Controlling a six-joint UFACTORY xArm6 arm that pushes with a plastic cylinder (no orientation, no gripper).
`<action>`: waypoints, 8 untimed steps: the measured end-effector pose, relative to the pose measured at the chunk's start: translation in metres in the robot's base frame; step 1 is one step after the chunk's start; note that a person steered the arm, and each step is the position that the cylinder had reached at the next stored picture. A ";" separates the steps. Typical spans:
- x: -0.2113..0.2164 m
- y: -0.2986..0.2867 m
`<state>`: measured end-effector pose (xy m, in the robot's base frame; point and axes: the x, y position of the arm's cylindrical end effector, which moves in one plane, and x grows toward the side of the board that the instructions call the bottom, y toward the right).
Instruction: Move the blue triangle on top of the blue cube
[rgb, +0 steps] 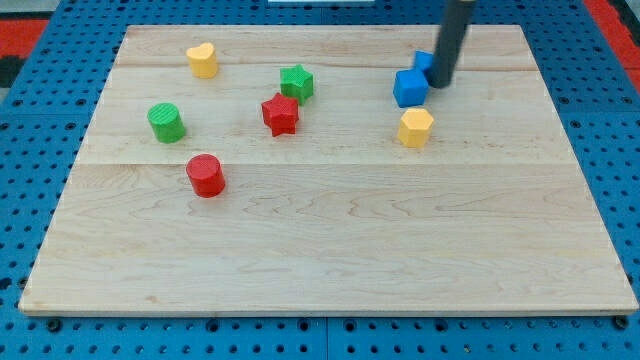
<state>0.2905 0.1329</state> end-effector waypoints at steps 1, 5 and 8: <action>-0.035 -0.019; -0.005 -0.043; -0.005 -0.037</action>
<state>0.2851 0.0958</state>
